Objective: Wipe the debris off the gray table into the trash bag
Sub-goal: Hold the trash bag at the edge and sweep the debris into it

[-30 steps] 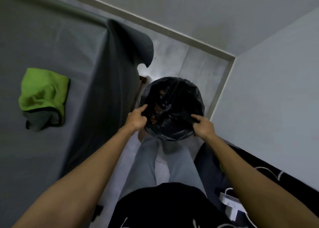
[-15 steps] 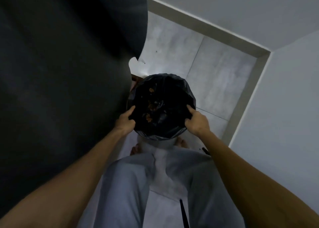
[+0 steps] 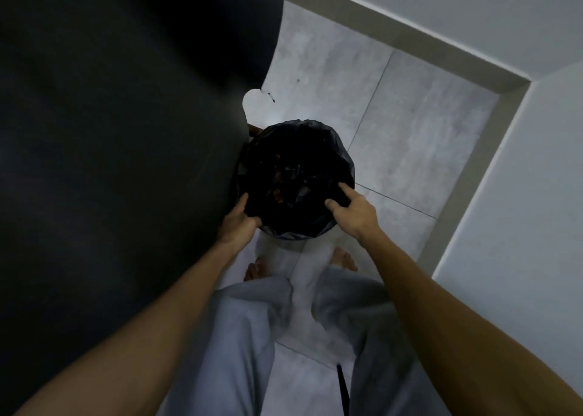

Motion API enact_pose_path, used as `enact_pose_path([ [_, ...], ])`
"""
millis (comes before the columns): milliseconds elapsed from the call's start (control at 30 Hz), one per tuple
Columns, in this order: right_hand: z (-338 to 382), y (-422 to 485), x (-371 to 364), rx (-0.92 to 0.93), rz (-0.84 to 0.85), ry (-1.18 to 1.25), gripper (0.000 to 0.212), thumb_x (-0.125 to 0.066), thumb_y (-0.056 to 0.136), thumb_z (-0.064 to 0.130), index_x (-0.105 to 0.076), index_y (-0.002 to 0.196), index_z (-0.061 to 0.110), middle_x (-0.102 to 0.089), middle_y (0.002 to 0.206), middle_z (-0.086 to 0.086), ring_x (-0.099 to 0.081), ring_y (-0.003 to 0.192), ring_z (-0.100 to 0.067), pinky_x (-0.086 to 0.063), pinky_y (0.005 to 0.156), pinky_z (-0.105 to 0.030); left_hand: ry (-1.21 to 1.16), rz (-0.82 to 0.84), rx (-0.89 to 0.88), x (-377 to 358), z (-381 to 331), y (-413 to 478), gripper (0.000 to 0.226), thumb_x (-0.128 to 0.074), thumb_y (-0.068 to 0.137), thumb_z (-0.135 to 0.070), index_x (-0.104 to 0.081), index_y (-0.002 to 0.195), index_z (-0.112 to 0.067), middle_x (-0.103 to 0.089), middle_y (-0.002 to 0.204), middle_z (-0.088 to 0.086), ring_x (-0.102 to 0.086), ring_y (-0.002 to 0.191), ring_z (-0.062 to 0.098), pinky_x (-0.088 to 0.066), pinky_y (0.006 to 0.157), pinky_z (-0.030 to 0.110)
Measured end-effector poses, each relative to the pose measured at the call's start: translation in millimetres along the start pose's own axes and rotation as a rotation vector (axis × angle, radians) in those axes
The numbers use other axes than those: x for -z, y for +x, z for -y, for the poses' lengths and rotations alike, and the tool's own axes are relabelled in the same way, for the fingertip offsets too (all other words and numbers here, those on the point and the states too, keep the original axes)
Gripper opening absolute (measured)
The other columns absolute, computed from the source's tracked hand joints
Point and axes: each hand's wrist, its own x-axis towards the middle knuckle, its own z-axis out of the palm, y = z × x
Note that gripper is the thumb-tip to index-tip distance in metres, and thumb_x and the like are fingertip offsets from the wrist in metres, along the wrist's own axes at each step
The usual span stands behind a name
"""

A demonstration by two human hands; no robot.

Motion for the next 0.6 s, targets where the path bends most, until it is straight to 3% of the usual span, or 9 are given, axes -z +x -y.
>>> enact_pose_path([
  [67, 7, -24, 9, -0.008, 0.006, -0.034, 0.064, -0.059, 0.091, 0.045, -0.037, 0.149, 0.029, -0.055, 0.141, -0.005, -0.053, 0.126, -0.028, -0.042, 0.105, -0.033, 0.004, -0.003, -0.017, 2, -5, -29, 0.079, -0.054, 0.084, -0.013, -0.026, 0.151, -0.044, -0.039, 0.155, -0.003, -0.042, 0.137, 0.023, -0.037, 0.114, 0.042],
  [233, 47, -107, 38, -0.023, 0.099, -0.110, 0.059, -0.055, 0.093, 0.040, -0.038, 0.148, 0.031, -0.065, 0.121, -0.007, -0.065, 0.101, -0.028, -0.052, 0.096, -0.039, 0.079, -0.002, -0.131, 21, -32, -125, 0.074, -0.055, 0.086, -0.015, -0.029, 0.151, -0.039, -0.035, 0.156, -0.009, -0.037, 0.141, 0.017, -0.032, 0.112, 0.026],
  [367, 99, -194, 65, 0.096, 0.157, -0.154, 0.057, -0.054, 0.094, 0.034, -0.038, 0.148, 0.030, -0.061, 0.130, -0.007, -0.060, 0.109, -0.024, -0.047, 0.095, -0.028, 0.097, -0.048, -0.179, 47, -59, -215, 0.071, -0.049, 0.090, -0.015, -0.026, 0.152, -0.040, -0.040, 0.154, -0.008, -0.040, 0.139, 0.015, -0.028, 0.106, 0.016],
  [467, 127, -260, 89, 0.179, 0.193, -0.163, 0.054, -0.054, 0.094, 0.026, -0.043, 0.146, 0.028, -0.057, 0.137, -0.007, -0.057, 0.119, -0.026, -0.044, 0.100, -0.029, 0.129, -0.030, -0.216, 60, -73, -287, 0.070, -0.048, 0.092, -0.012, -0.025, 0.153, -0.037, -0.043, 0.152, -0.004, -0.042, 0.138, 0.014, -0.028, 0.103, 0.012],
  [533, 141, -299, 105, 0.229, 0.214, -0.194, 0.052, -0.054, 0.094, 0.023, -0.045, 0.145, 0.029, -0.061, 0.132, -0.008, -0.061, 0.111, -0.026, -0.047, 0.094, -0.029, 0.077, -0.052, -0.220, 65, -79, -332, 0.068, -0.049, 0.093, -0.011, -0.027, 0.153, -0.035, -0.049, 0.148, -0.001, -0.047, 0.133, 0.014, -0.031, 0.097, 0.007],
  [600, 153, -334, 119, 0.269, 0.235, -0.220, 0.052, -0.053, 0.093, 0.022, -0.045, 0.144, 0.031, -0.066, 0.121, -0.006, -0.065, 0.098, -0.025, -0.052, 0.088, -0.032, -0.019, -0.070, -0.222, 71, -84, -372, 0.067, -0.049, 0.094, -0.011, -0.028, 0.153, -0.035, -0.055, 0.142, 0.001, -0.053, 0.128, 0.012, -0.038, 0.101, 0.013],
])
